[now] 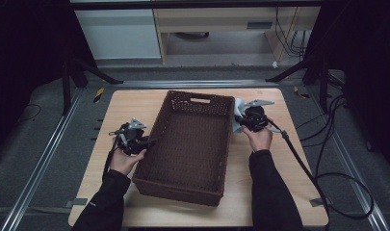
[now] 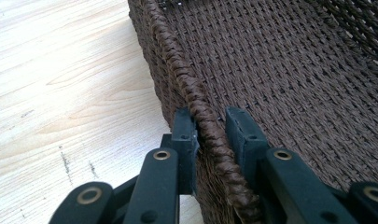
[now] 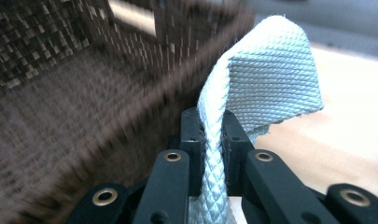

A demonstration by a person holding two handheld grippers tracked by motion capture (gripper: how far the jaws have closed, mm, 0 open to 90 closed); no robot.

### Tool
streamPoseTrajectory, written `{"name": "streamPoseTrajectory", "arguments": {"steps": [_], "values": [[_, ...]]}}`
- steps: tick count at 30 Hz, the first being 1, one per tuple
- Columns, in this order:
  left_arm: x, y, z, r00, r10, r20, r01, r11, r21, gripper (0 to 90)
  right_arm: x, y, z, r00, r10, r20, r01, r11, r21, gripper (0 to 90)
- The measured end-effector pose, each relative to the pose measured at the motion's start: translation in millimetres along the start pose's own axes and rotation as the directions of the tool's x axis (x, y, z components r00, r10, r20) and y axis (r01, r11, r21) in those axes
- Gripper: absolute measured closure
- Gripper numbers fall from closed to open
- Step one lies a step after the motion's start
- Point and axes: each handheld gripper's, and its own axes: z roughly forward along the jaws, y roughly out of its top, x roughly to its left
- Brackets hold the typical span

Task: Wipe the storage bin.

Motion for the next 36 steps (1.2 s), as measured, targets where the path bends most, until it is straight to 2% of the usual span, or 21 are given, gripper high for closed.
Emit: {"name": "streamPoseTrajectory", "arguments": {"steps": [3,5,8,11,13,16,20,23,26,28,31,34,36], "values": [[0.0,0.0,0.2,1.0000,0.001,0.000,-0.001,1.0000,-0.001,73.3,0.0,9.7,-7.8,0.9993,-0.035,0.012,0.036,0.999,-0.023,83.4],[-0.1,0.1,0.2,1.0000,0.002,-0.001,-0.002,1.0000,-0.001,73.2,-1.8,10.9,-9.4,0.9994,-0.033,0.009,0.033,0.999,-0.025,83.4],[-0.3,0.3,0.4,1.0000,0.003,-0.005,-0.003,1.0000,-0.001,73.2,-2.7,6.5,-5.6,0.9990,-0.042,0.013,0.042,0.999,0.008,83.4],[-1.1,1.3,1.5,0.9999,0.002,-0.014,-0.002,1.0000,-0.003,73.3,0.2,-1.1,3.4,0.9972,-0.073,0.018,0.071,0.996,0.061,83.4],[-1.1,2.1,2.4,0.9998,0.006,-0.019,-0.006,1.0000,-0.005,73.3,-0.1,-8.9,10.8,0.9989,-0.048,0.001,0.047,0.996,0.074,83.5],[0.7,3.5,3.9,0.9999,0.003,-0.015,-0.003,1.0000,-0.006,73.3,-3.1,-20.1,19.4,0.9993,-0.038,0.003,0.037,0.992,0.118,83.5],[1.2,5.3,4.9,0.9998,0.006,-0.017,-0.006,1.0000,-0.002,73.2,-4.9,-31.6,26.4,0.9998,-0.019,-0.003,0.020,0.989,0.149,83.5],[1.1,5.5,4.6,0.9997,0.011,-0.021,-0.011,0.9999,0.004,72.4,-6.1,-36.6,28.7,0.9996,-0.005,-0.026,0.009,0.986,0.167,83.5],[1.1,5.6,4.4,0.9995,0.013,-0.028,-0.013,0.9999,0.005,70.5,-4.3,-29.9,21.2,0.9990,-0.005,-0.045,0.010,0.992,0.124,83.5],[1.2,5.7,4.1,0.9989,0.017,-0.043,-0.017,0.9998,0.006,67.8,-4.7,-20.3,11.1,0.9985,0.004,-0.055,-0.001,0.998,0.060,83.5],[1.3,5.6,3.5,0.9981,0.021,-0.058,-0.021,0.9998,0.006,62.0,-2.4,-1.7,-3.5,0.9986,-0.029,-0.044,0.030,1.000,0.005,83.5],[1.2,5.6,0.7,0.9980,0.021,-0.059,-0.021,0.9998,-0.001,57.0,-0.9,8.2,-9.1,0.9979,-0.054,-0.037,0.053,0.999,-0.006,83.5],[0.6,6.3,-3.5,0.9985,0.018,-0.052,-0.018,0.9998,-0.012,53.9,-1.3,7.7,-8.7,0.9980,-0.052,-0.036,0.052,0.999,0.000,83.5]]}}
